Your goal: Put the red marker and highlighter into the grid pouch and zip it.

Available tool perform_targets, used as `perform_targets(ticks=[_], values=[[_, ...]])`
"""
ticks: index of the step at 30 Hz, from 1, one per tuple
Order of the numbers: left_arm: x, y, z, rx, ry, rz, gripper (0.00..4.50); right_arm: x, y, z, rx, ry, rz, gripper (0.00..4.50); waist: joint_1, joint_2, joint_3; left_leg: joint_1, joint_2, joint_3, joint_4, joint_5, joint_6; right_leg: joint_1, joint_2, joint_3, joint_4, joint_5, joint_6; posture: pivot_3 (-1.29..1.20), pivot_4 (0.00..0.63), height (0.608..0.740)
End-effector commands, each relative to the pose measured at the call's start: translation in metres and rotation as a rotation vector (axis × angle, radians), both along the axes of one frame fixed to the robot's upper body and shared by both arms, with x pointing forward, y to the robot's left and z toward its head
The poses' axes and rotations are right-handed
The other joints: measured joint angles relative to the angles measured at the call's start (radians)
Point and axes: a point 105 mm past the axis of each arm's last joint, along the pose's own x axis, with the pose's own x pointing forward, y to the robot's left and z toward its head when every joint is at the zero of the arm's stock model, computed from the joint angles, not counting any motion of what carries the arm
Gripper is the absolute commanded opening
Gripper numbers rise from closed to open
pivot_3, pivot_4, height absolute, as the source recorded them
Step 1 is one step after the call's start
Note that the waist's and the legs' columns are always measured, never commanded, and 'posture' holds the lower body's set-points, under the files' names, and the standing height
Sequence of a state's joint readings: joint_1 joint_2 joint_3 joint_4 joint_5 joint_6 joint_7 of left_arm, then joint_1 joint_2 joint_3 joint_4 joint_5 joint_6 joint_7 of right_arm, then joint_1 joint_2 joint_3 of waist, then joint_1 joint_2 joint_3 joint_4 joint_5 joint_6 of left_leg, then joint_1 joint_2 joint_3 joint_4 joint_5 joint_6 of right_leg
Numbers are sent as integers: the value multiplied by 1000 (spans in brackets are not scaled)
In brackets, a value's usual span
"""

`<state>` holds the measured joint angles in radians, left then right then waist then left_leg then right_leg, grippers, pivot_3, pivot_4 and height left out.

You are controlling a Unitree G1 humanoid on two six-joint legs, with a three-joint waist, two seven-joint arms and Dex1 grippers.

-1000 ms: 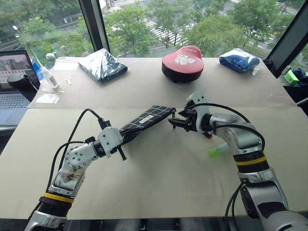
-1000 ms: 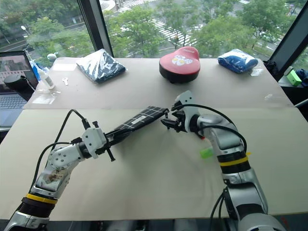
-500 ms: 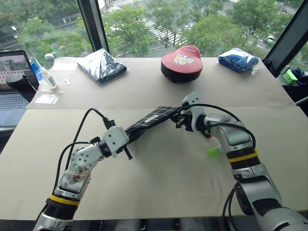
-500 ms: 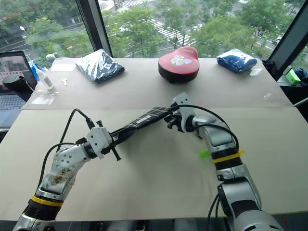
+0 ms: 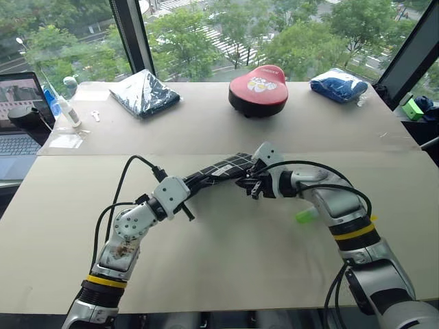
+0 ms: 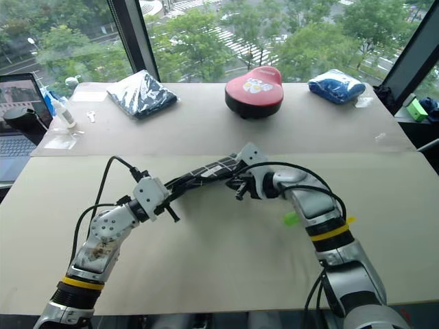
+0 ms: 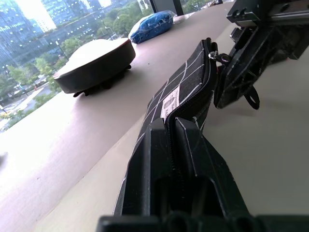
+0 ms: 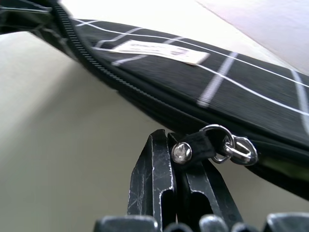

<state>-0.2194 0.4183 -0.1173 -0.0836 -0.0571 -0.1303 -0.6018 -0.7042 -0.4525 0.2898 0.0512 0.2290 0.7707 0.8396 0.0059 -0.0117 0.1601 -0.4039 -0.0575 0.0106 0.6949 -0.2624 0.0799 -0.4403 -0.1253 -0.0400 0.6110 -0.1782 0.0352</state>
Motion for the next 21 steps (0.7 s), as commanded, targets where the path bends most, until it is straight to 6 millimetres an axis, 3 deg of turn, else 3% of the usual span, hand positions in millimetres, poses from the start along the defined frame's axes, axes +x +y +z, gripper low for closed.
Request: perform_targets(ticks=[1, 4, 7, 12, 16, 21], values=[[-4, -5, 8, -9, -46, -13, 0, 9, 15, 19, 10, -79, 19, 18, -1, 0, 0, 0, 0, 0, 0, 0, 0, 0, 0, 0, 0, 0, 0, 0, 150, 740], [-5, -7, 9, -12, -44, -20, 0, 11, 28, 35, 72, -78, 44, 18, -1, 0, 0, 0, 0, 0, 0, 3, -4, 0, 0, 0, 0, 0, 0, 0, 150, 740], [-5, -7, 9, -12, -45, -26, 0, -6, 43, 40, 98, -64, 154, 18, 1, 0, 0, 0, 0, 0, 0, 3, -4, 0, 0, 0, 0, 0, 0, 0, 150, 740], [-2, -7, 13, -5, -50, -37, 0, -49, 60, 13, -15, -24, 388, 18, 5, 0, 0, -1, -1, -1, 0, 2, -4, 0, -1, 0, 0, 0, 0, 0, 150, 740], [-1, -8, 14, -7, -52, -44, 0, -38, 53, -6, -88, -30, 324, 18, 0, 0, 0, -1, 0, -1, 0, 2, -4, -1, 0, 0, 0, 0, 0, 0, 150, 740], [-1, -8, 15, -9, -51, -49, 0, -27, 52, 5, -32, -30, 264, 18, 2, 0, 0, -1, 0, -1, 0, 3, -4, 0, 0, 0, 0, 0, 0, 0, 150, 740]])
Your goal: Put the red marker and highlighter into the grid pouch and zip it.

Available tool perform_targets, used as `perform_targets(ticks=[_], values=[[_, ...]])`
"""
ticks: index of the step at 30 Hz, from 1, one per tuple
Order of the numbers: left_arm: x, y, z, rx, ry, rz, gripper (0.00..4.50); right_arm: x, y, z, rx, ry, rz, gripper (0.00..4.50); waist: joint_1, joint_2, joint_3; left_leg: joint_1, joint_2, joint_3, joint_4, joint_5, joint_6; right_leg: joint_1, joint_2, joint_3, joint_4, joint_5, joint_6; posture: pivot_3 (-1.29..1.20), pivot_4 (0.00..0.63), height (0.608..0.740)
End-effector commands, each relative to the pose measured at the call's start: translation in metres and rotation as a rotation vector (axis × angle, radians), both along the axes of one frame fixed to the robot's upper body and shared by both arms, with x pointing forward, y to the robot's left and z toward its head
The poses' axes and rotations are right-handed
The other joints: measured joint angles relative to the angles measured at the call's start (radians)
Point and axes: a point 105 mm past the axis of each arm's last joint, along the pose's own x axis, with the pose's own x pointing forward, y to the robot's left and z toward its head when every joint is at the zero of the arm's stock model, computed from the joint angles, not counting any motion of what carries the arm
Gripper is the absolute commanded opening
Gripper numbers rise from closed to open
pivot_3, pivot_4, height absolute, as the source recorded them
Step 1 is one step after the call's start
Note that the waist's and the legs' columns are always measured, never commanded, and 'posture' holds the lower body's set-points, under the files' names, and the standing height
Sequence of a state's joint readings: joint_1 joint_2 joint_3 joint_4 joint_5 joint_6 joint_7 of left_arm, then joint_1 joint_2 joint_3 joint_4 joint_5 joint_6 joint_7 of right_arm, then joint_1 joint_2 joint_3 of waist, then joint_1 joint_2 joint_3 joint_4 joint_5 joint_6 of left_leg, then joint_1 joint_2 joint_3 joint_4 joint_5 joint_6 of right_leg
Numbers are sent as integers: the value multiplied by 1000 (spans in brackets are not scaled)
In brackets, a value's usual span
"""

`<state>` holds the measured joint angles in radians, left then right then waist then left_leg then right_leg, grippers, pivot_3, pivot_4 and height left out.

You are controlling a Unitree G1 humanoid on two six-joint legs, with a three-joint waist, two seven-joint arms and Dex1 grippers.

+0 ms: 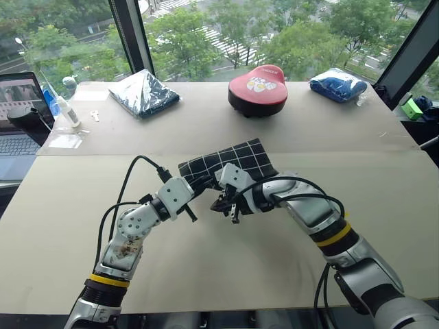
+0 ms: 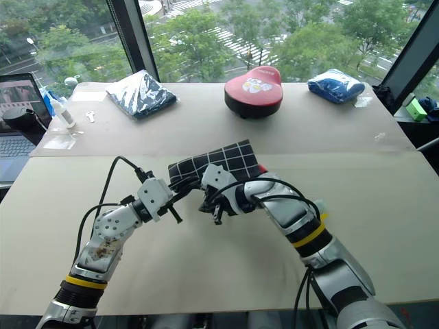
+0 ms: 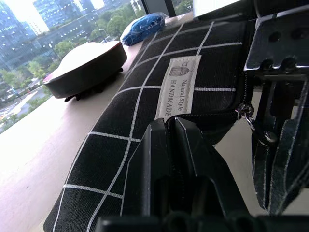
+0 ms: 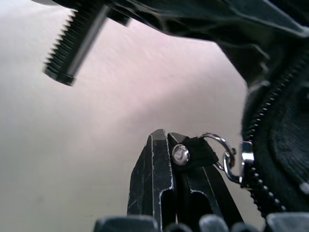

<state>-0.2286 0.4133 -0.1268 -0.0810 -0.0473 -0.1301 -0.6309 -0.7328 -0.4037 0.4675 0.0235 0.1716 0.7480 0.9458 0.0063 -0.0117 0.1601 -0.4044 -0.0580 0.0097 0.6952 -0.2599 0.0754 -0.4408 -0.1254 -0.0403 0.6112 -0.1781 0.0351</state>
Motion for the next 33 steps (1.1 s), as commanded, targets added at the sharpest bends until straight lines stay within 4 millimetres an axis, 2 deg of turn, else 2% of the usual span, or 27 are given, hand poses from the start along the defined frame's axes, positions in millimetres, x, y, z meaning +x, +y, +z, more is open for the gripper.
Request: perform_targets(ticks=[1, 4, 7, 10, 12, 13, 15, 19, 23, 27, 28, 30, 33], values=[[0, -3, 16, -29, -55, -16, 0, 1, 9, 25, 86, -41, 19, 18, 2, 0, 0, 0, 0, 0, 0, 0, 0, 0, 0, 0, 0, 0, 0, 0, 150, 740], [2, -4, 17, -32, -57, -17, 0, -2, 13, 23, 93, -33, 29, 18, 2, 0, 0, 0, 0, 0, 0, 1, -1, 0, 0, 0, 0, 0, 0, 0, 150, 740], [2, -6, 17, -35, -57, -19, 0, 14, 10, 26, 139, -35, -74, 18, 1, 0, 0, 0, 0, 0, 0, 1, -1, 0, 0, 0, 0, 0, 0, 0, 150, 740], [0, -7, 15, -38, -55, -19, 0, 16, 1, 35, 176, -26, -95, 874, 2, 0, 0, 0, 0, 0, 0, 1, -1, 0, 0, 0, 0, 0, 0, 0, 150, 740], [0, -7, 15, -40, -54, -19, 0, 5, -6, 41, 187, -11, -57, 1424, 5, 0, 0, 0, 0, 0, 0, 1, -1, 0, 0, 0, 0, 0, 0, 0, 150, 740], [0, -7, 15, -43, -53, -17, 0, -3, -12, 43, 186, -1, -39, 1893, 6, 0, 0, -1, 0, 0, 0, 1, -1, 0, 0, 0, 0, 0, 0, 0, 150, 740], [-1, -7, 15, -47, -53, -14, 0, -12, -24, 47, 196, 31, -41, 2555, 7, 0, 0, -1, -1, 0, 0, 0, -1, 0, -1, 0, 0, 0, 0, 0, 150, 740], [-1, -6, 15, -60, -51, -7, 0, -48, -57, 64, 212, 23, 29, 2555, 10, 0, 0, -1, 0, 0, 0, -2, 3, 0, -1, 0, -1, 0, 0, 0, 150, 740], [-2, -7, 14, -67, -49, -8, 0, -58, -94, 71, 121, -50, -21, 2555, 7, 0, 0, -1, 0, -1, 0, -4, 7, 1, -2, 0, -2, 0, 0, 0, 150, 740], [-2, -7, 14, -85, -47, 0, 0, -45, -152, 80, 7, -143, -166, 2555, 10, -1, 0, 0, 0, -1, 1, -4, 7, 2, -2, 0, -2, 0, 0, 0, 150, 740], [-3, -7, 14, -90, -45, 1, 0, -43, -166, 77, -48, -152, -182, 2555, 10, -1, 0, 0, 0, -1, 1, -4, 7, 2, -2, 0, -2, 0, 0, 0, 150, 740], [-3, -8, 13, -93, -43, 0, 0, -43, -182, 71, -120, -150, -180, 2555, 14, -1, 0, 0, 0, 0, 2, -5, 7, 3, -2, 0, -2, 0, 0, 0, 150, 740], [-4, -8, 13, -102, -41, -4, 0, -43, -196, 59, -190, -108, -141, 2555, 13, -1, 1, 0, 1, 0, 2, -5, 7, 3, -2, 0, -2, 0, 1, 0, 150, 740]])
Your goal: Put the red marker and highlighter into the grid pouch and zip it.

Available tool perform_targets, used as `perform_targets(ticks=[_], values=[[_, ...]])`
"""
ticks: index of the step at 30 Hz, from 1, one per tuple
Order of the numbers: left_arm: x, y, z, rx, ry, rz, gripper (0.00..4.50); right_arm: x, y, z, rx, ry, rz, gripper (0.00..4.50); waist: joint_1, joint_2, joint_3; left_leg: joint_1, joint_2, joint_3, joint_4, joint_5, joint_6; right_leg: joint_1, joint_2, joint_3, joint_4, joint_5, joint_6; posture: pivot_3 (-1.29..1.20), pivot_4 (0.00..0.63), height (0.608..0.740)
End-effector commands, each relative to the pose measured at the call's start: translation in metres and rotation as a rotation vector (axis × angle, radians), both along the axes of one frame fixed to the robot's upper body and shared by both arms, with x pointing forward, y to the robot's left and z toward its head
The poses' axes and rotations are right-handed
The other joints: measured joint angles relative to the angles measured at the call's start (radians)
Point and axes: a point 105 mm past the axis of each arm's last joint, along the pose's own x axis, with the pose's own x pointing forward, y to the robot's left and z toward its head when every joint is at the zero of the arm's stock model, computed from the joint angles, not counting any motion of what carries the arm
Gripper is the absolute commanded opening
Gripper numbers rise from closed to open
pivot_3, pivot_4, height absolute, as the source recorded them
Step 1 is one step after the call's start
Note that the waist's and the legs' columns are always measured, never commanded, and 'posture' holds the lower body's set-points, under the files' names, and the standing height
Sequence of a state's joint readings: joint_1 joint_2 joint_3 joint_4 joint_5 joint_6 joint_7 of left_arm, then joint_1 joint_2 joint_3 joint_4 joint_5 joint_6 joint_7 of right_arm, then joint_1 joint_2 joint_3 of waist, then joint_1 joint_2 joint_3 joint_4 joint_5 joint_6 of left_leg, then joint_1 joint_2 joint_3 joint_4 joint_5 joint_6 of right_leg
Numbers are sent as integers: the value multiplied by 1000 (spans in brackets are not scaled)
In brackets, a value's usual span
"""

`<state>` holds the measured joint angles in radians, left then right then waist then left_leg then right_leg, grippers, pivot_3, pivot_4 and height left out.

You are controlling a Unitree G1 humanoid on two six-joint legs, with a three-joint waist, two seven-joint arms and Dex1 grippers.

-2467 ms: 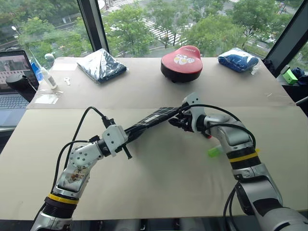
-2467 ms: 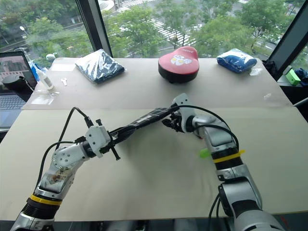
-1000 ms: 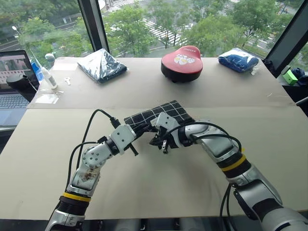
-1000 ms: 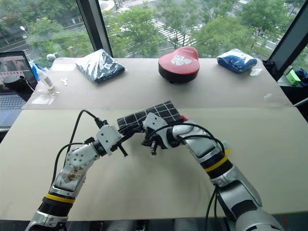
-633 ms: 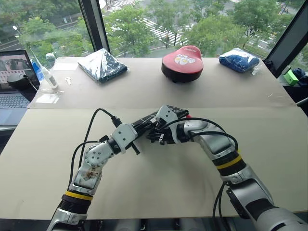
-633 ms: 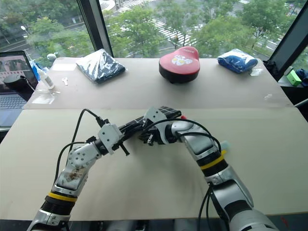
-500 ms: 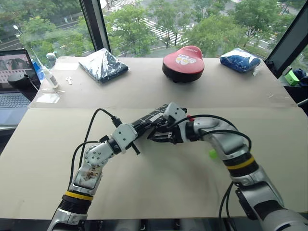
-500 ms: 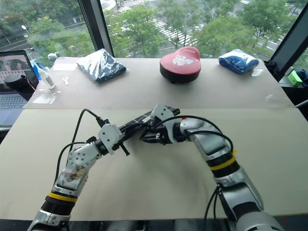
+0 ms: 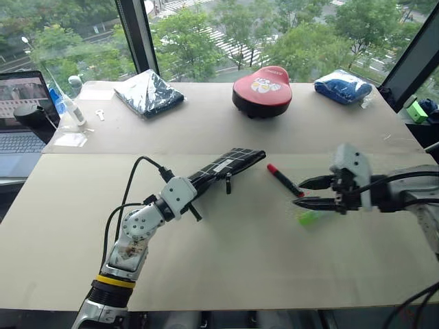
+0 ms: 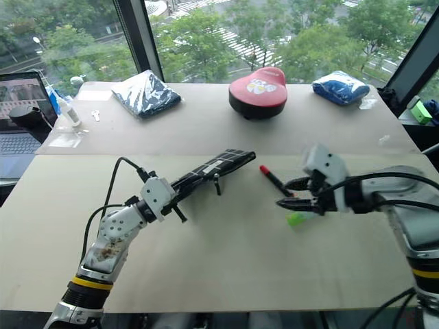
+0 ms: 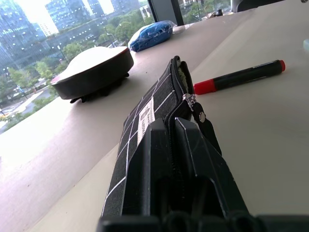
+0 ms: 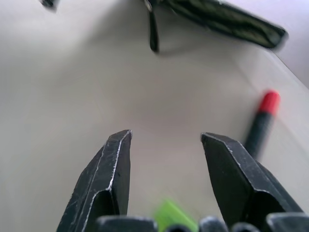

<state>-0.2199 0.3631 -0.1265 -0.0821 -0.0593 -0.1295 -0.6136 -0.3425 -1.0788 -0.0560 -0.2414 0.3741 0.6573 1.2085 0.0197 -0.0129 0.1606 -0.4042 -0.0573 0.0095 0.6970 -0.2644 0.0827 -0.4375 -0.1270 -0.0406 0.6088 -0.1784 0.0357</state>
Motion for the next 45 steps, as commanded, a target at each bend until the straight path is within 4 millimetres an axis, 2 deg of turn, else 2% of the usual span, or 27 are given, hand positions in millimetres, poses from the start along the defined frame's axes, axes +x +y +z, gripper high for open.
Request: perform_targets(ticks=[1, 4, 11, 20, 28, 29, 30, 32, 33, 40, 42, 45], values=[[-3, -1, 13, -37, -50, -7, 0, -1, -10, -6, -83, 12, 77, 2555, -2, 0, 0, 0, 0, 0, 0, 0, 0, 0, 0, 0, 0, 0, 0, 0, 150, 740], [-2, 0, 13, -40, -52, -8, 0, 3, -19, -17, -151, 40, 112, 2555, -4, 0, 0, 0, 1, 1, 0, 0, 0, 0, 0, 1, 0, 0, 0, 0, 150, 740], [-3, 2, 14, -47, -59, -3, 0, 25, -31, -41, -263, 72, 140, 2555, -6, 0, 0, 0, 0, 1, 1, 0, -1, 0, 0, 1, 0, 0, 0, 0, 150, 740], [-4, 7, 14, -45, -60, 13, 0, 22, -40, -59, -355, 146, 224, 2555, 1, 0, 0, 0, 0, 1, 1, 1, -2, -1, -1, 1, 0, 0, 0, 0, 150, 740], [-4, 9, 16, -43, -68, 20, 0, 28, -42, -69, -385, 173, 216, 2555, -4, 0, 0, 0, 0, 1, 1, 1, -2, 0, -1, 1, 1, 0, 0, 0, 150, 740], [-5, 9, 16, -43, -70, 21, 0, 30, -43, -69, -391, 171, 203, 2050, -5, 0, 0, 1, 0, 1, 1, 1, -2, 0, -1, 1, 0, 0, 0, 0, 150, 740], [-5, 9, 16, -43, -71, 21, 0, 28, -43, -69, -387, 177, 214, 1960, -5, 0, 0, 1, 0, 1, 1, 1, -2, 0, -1, 1, 0, 0, 0, 0, 150, 740], [-5, 9, 17, -43, -72, 22, 0, 24, -40, -66, -362, 181, 227, 1206, -4, 0, 0, 1, 0, 1, 1, 1, -2, 0, -1, 1, 1, 0, 0, 0, 150, 740], [-5, 9, 17, -43, -73, 22, 0, 24, -39, -65, -350, 179, 224, 997, -3, 0, 0, 1, 0, 1, 1, 1, -2, 0, -1, 1, 1, 0, 0, 0, 150, 740], [-4, 7, 18, -44, -76, 11, 0, 15, -36, -59, -284, 171, 199, 987, 1, 0, 0, 0, 0, 0, 1, 1, -2, 0, -1, 1, 1, 0, 0, 0, 150, 740], [-4, 6, 18, -45, -77, 9, 0, 22, -34, -45, -246, 103, 145, 987, 3, 0, 0, 0, 1, 0, 1, 1, -2, 0, -1, 1, 1, 0, 0, 0, 150, 740], [-4, 7, 18, -45, -76, 5, 0, 32, -27, 2, -155, -57, 100, 987, 3, 0, 0, -1, 0, 0, 1, 1, -2, -1, -2, 2, 1, 0, 0, 0, 150, 740]])
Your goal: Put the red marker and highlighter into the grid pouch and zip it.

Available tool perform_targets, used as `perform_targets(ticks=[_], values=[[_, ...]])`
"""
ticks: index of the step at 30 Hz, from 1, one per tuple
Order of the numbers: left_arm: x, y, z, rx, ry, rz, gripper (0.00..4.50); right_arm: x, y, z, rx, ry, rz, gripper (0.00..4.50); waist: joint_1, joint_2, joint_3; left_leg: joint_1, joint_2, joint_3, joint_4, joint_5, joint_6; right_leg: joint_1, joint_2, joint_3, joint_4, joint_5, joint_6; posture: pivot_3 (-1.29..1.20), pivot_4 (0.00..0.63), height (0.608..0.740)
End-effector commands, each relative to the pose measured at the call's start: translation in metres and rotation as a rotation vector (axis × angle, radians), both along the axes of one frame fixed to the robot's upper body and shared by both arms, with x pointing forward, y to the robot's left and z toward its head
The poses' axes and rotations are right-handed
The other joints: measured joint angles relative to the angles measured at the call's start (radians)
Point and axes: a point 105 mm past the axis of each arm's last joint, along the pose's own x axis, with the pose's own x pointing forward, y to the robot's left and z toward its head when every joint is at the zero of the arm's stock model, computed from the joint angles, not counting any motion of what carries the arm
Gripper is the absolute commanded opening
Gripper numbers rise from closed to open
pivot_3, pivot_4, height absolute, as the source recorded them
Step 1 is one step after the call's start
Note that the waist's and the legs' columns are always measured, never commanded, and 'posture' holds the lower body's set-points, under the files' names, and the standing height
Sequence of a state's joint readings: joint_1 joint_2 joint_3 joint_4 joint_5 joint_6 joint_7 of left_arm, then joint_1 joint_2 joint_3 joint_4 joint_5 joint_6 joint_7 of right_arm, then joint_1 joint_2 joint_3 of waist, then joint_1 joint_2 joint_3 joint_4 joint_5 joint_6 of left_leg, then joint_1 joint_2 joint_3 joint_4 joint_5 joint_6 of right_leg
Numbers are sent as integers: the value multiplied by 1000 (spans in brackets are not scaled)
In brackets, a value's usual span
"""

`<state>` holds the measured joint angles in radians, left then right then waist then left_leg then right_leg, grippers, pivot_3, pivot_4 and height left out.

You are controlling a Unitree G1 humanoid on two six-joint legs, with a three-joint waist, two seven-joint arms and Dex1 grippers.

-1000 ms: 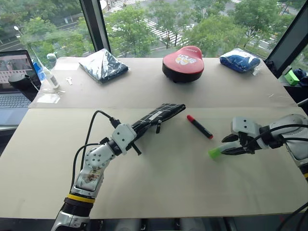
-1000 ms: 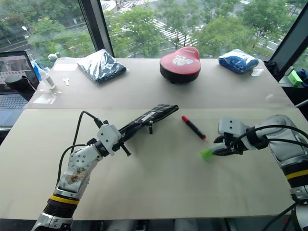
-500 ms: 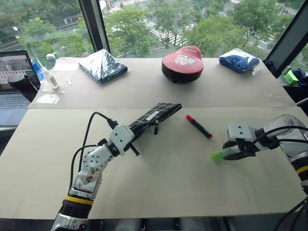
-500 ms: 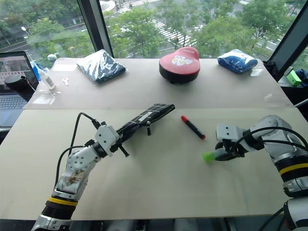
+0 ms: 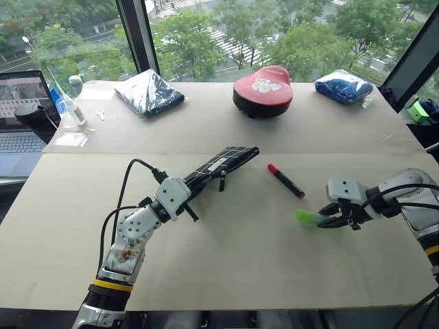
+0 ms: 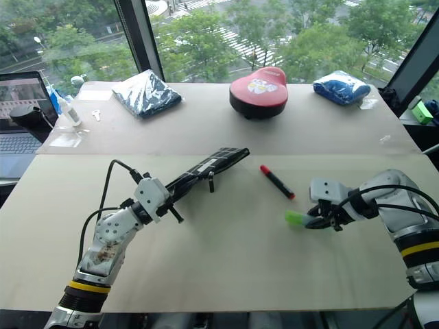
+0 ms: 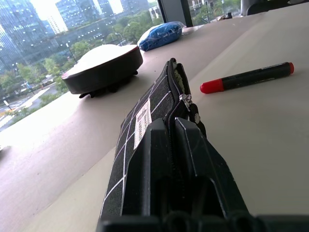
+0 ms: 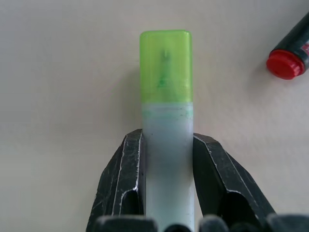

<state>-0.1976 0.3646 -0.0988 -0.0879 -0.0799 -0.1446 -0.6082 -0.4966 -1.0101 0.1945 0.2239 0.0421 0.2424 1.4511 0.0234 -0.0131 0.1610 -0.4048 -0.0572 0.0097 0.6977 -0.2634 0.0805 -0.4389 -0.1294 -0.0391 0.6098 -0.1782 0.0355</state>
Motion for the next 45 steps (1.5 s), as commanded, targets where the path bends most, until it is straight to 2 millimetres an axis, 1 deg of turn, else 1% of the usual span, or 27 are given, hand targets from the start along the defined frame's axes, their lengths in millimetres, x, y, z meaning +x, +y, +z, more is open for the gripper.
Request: perform_targets(ticks=[1, 2, 3, 4, 5, 7, 9, 11, 13, 16, 19, 22, 29, 33, 39, 42, 45], values=[[-3, -1, 17, -17, -70, -22, 0, 16, 13, 83, 159, -266, -21, 987, -3, 0, 0, 0, 0, 0, 0, 0, 0, 0, 0, 0, 0, 0, 0, 0, 150, 740], [-3, -1, 17, -17, -68, -26, 0, 16, 25, 105, 215, -323, -1, 987, -4, 0, 0, 0, 0, 1, 0, 0, 0, 0, 0, 0, 0, 0, 0, 0, 150, 740], [-3, -2, 17, -17, -67, -29, 0, 16, 33, 118, 251, -355, 15, 987, -7, 1, 1, 0, 1, 0, 0, 0, 0, -1, 0, 0, 0, 0, 0, 0, 150, 740], [-3, -2, 17, -17, -66, -31, 0, 15, 41, 126, 266, -381, 36, 987, -7, 1, 1, 0, 1, 0, -1, 0, 0, -1, 0, 0, 0, 0, 0, 0, 150, 740], [-2, -2, 17, -17, -66, -33, 0, 13, 49, 129, 264, -402, 65, 987, -6, 1, 0, 0, 1, 0, -1, 0, 0, -1, 1, 0, 0, 0, 0, 0, 150, 740], [-1, -2, 17, -18, -66, -36, 0, 18, 64, 124, 222, -445, 89, 987, -2, -2, -1, 0, 2, -2, -2, -1, 0, 0, 2, -2, -1, 0, 0, 0, 150, 740], [-1, -3, 17, -19, -68, -40, 0, 25, 74, 117, 164, -491, 96, 987, -1, -3, -1, 0, 2, -3, -2, -1, -1, 0, 2, -2, -1, 0, 0, 0, 150, 740], [-1, -5, 18, -18, -70, -50, 0, 31, 90, 106, 119, -510, 122, 987, 1, -3, -1, -1, 0, -1, 0, -1, 0, -1, 0, -1, 0, 0, 0, 0, 150, 740], [-1, -6, 18, -17, -72, -58, 0, 43, 108, 95, 71, -527, 120, 987, 0, -3, -1, -2, -1, -1, 1, 0, -2, -1, 0, -1, 0, 0, 0, 0, 150, 740], [0, -7, 19, -16, -75, -61, 0, 55, 124, 88, 30, -545, 119, 987, -6, -3, -1, -2, -1, 0, 1, 3, -6, -2, 0, -1, 1, 0, 0, 0, 150, 740], [0, -8, 20, -17, -78, -62, 0, 60, 129, 86, 11, -545, 131, 987, -3, -3, -1, -2, -1, -1, 0, 3, -7, -2, 1, -2, 1, 0, 0, 0, 150, 740], [-1, -9, 20, -19, -81, -63, 0, 59, 131, 85, -2, -538, 156, 987, -2, -3, -1, -2, -2, -1, 0, 3, -6, -2, 1, -2, 0, 0, 0, 0, 150, 740], [-3, -11, 21, -20, -81, -63, 0, 63, 125, 81, -52, -547, 159, 987, -9, -3, -1, -2, -2, -1, 0, 3, -6, -2, 2, -2, 0, 0, 0, 0, 150, 740], [-3, -12, 21, -6, -85, -72, 0, 68, 125, 81, -70, -550, 155, 987, -10, -3, -1, -2, -2, -1, 0, 3, -6, -2, 2, -2, 0, 0, 0, 0, 150, 740], [-6, -15, 20, 11, -94, -90, 0, 76, 124, 75, -108, -545, 150, 987, -11, -3, -1, -2, -2, 0, 0, 3, -6, -2, 2, -2, 0, 0, 0, 0, 150, 740], [-7, -16, 18, 20, -92, -99, 0, 79, 129, 75, -117, -560, 155, 987, -12, -3, -1, -2, -2, 0, 0, 3, -6, -2, 2, -2, 0, 0, 0, 0, 150, 740], [-8, -16, 16, 24, -89, -105, 0, 79, 145, 74, -116, -602, 195, 987, -13, -3, -1, -2, -2, 0, 0, 3, -6, -2, 2, -1, 1, 0, 0, 0, 150, 740]])
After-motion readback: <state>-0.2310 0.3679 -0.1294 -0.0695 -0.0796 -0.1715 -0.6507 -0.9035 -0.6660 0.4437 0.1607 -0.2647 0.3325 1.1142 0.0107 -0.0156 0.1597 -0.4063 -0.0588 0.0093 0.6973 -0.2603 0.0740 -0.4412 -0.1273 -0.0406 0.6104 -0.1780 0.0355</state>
